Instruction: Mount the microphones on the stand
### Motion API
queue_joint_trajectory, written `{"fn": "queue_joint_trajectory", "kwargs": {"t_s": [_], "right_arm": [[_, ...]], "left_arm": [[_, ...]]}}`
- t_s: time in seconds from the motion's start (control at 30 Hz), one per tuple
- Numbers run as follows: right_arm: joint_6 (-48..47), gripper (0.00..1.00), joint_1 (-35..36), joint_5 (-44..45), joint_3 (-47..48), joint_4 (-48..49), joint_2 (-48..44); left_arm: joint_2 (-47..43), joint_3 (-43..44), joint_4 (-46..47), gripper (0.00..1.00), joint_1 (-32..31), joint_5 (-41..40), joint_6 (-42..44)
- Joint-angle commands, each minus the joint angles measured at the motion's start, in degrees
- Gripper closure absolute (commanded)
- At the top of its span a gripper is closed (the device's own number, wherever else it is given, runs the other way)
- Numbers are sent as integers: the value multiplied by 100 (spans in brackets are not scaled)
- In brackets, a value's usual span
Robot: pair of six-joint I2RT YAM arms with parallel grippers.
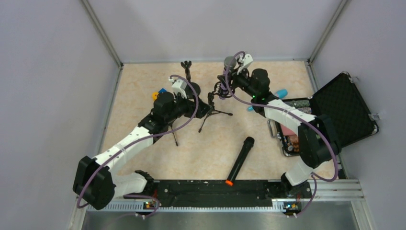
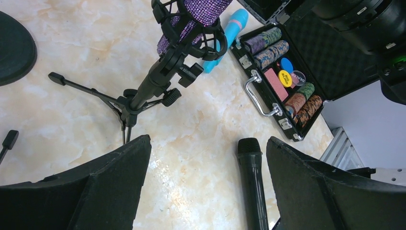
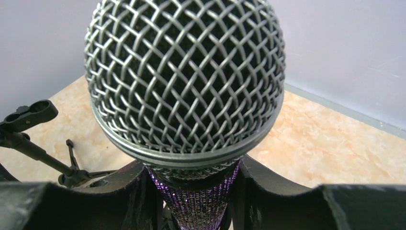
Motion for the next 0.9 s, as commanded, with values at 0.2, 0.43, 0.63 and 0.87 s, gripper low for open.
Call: {"fn": "queue_joint_trajectory", "kwargs": {"t_s": [0.2,0.43,0.63,0.87], "right_arm": [[-185,100,128,-159,-322,545,3],[-199,94,155,-181,-541,751,-11],[-155,70,164,-242,-581,778,-63],[39,38,163,-326,-476,593,-222]], "left_arm": [[-5,4,448,6,10,80,-106],[18,17,502,6,9,92,-131],[28,13,555,6,8,109,-147],[-39,-46,561,5,6,33,-130]]}}
